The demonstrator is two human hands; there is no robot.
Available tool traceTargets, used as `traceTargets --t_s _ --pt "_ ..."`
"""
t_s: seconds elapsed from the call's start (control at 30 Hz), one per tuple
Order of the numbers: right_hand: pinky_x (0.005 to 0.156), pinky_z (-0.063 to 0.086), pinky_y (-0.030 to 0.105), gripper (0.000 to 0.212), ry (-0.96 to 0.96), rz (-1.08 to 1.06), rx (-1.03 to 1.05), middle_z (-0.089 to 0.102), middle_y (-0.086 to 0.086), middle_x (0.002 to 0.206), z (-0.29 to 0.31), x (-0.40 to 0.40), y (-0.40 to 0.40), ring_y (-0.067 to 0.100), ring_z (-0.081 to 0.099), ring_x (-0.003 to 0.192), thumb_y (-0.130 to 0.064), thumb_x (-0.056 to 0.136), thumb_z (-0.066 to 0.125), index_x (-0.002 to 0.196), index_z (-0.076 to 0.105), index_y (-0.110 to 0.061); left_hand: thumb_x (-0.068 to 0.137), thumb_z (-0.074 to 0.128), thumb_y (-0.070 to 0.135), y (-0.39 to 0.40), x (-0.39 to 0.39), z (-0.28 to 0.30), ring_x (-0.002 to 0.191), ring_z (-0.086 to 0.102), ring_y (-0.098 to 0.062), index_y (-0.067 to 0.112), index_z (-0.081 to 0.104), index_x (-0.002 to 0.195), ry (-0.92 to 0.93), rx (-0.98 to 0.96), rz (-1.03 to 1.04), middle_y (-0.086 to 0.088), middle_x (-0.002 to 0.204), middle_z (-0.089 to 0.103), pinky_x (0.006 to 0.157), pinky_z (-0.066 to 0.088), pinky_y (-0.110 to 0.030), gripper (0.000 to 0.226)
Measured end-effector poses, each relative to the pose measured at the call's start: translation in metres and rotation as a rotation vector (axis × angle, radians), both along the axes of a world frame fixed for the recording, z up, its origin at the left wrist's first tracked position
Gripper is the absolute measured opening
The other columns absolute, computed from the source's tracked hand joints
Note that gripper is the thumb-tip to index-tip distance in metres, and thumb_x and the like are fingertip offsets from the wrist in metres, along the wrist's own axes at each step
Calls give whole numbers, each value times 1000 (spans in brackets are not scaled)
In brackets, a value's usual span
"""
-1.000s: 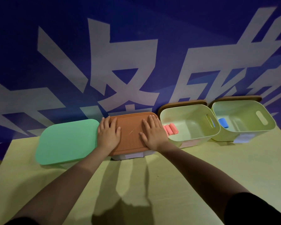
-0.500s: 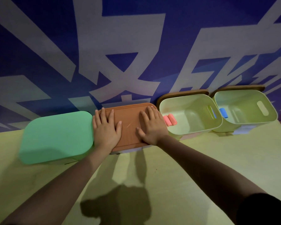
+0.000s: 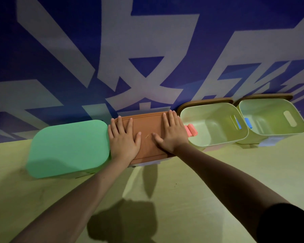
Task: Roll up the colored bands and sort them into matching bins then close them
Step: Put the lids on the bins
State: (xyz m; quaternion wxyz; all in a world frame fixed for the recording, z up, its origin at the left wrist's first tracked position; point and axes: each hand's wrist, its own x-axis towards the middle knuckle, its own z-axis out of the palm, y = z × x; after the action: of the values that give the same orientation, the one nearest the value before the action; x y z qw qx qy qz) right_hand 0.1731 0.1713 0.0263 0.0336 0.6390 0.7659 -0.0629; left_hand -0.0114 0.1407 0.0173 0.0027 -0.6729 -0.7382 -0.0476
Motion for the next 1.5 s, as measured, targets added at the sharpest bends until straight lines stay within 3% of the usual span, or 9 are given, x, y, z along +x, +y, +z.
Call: traceTargets --t_s 0.27,0.47,0.6,0.77,0.9,1.1,1.23,1.33,1.5 --pt "116 -5 33 91 93 -38 40 0 7 161 5 0 -6 23 -5 149 -72 87 25 154 8 -13 95 29 53 -2 -1 0 145 8 -41 20 25 150 -31 -29 -37 -21 156 20 118 5 -51 65" --pt "121 4 39 102 118 -36 53 3 9 161 5 1 -5 24 -2 149 -78 75 6 153 10 -13 94 34 53 -1 -2 -1 145 10 -40 19 29 149 -73 -18 -60 -22 155 22 118 6 -51 65" --pt "119 -2 36 94 146 -18 66 3 9 161 5 1 -8 24 -3 149 -75 82 14 153 12 -12 92 42 49 -6 -4 3 144 15 -37 16 35 146 -132 9 -45 -20 153 27 118 8 -50 63" --pt "121 9 42 72 450 2 59 13 7 160 14 13 -4 21 1 149 -54 95 39 151 23 -13 91 51 37 -13 14 21 143 22 -36 13 38 143 -156 83 -50 -21 151 31 117 13 -52 59" --pt "118 17 33 50 714 -27 123 31 10 154 42 52 5 21 18 146 -32 99 45 143 40 -8 93 52 30 -1 59 49 137 33 -35 12 47 137 -317 191 34 -17 145 42 112 24 -49 48" --pt "102 37 33 36 636 -108 256 55 9 131 64 179 30 24 47 124 -17 94 51 127 57 -7 95 49 24 31 133 69 122 47 -31 15 52 131 -533 106 2 -11 134 49 95 42 -43 37" --pt "95 43 36 39 458 -119 161 53 6 132 59 232 58 26 49 121 -23 94 50 131 54 -8 93 50 18 50 176 61 115 52 -31 12 59 123 -585 94 18 -12 126 54 92 42 -38 32" --pt "93 46 38 46 361 -50 68 48 6 134 48 244 74 28 52 117 -31 96 48 137 47 -11 93 51 17 63 204 50 121 49 -28 12 53 131 -587 85 10 -10 133 50 96 40 -36 38" --pt "69 46 40 34 250 -16 123 45 8 121 29 240 89 34 60 91 -35 99 44 122 55 -13 92 53 19 75 225 19 115 52 -32 12 49 132 -575 132 112 -13 129 51 93 44 -42 41"
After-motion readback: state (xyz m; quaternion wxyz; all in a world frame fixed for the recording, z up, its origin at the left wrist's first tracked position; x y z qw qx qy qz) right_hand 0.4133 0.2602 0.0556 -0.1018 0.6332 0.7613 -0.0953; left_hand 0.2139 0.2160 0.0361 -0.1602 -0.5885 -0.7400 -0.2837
